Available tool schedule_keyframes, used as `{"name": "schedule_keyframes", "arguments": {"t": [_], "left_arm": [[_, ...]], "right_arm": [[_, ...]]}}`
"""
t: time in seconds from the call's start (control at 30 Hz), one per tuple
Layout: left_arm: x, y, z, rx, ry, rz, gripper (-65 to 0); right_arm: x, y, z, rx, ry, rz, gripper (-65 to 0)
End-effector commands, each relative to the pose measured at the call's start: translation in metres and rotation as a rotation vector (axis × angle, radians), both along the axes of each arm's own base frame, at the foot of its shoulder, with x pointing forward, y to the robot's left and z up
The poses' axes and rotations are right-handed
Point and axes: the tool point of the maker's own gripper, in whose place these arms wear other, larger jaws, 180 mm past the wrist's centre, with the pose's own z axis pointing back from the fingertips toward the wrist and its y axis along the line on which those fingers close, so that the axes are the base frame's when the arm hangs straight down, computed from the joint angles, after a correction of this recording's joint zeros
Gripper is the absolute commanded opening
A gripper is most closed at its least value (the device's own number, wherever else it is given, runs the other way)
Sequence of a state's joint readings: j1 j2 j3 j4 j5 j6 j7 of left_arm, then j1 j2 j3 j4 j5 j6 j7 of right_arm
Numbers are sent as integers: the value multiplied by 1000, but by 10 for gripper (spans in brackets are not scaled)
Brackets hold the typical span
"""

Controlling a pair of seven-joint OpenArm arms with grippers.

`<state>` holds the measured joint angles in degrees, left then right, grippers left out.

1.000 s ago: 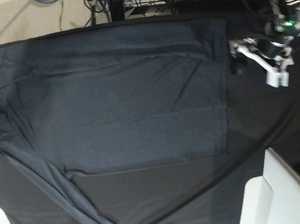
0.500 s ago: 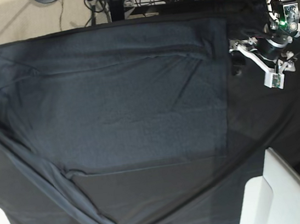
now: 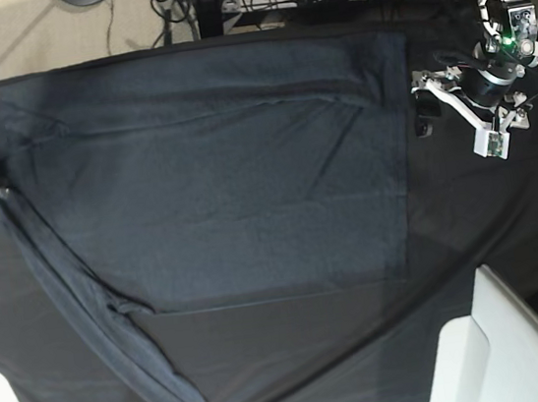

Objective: Fold the T-shirt properly
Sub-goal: 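Grasp the shirt side with the left gripper and drag it toward the hem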

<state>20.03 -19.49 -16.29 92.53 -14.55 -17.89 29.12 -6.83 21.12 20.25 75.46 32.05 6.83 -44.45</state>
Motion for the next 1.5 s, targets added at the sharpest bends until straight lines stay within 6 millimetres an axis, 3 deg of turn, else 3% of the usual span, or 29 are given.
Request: {"name": "schedule_keyframes", "arguments": {"t": [0.0,0.1,0.17,0.3,0.4,0.53,0.7,0.93,1.0,1.17,1.47], "left_arm": [[9,4,13,14,-46,-5,-49],[7,5,10,13,-39,-2,-49],[6,5,10,13,-36,-2,-49],[5,4,9,12,-34,-2,-49],[5,4,9,10,-34,-1,-49],[4,4,8,9,-32,1,-49],[3,5,8,12,-29,0,-49],[4,5,9,12,-32,0,-49],[5,5,9,12,-34,0,-49],[6,5,9,11,-37,1,-49],[6,4,9,9,-35,1,-49]], "right_arm": [[21,-5,26,-28,-81,22,-374],[36,-2,53,-56,-146,50,-215],[55,0,66,-59,-186,60,-180],[90,5,58,-4,-151,60,-221],[108,10,37,14,-64,89,-261],[126,14,16,11,-37,94,-266],[119,7,-8,16,18,59,-273],[110,-1,-13,2,33,51,-278],[110,-2,-12,1,33,51,-332],[109,-3,-13,1,37,48,-573],[111,-4,-11,4,30,41,-645]]}}
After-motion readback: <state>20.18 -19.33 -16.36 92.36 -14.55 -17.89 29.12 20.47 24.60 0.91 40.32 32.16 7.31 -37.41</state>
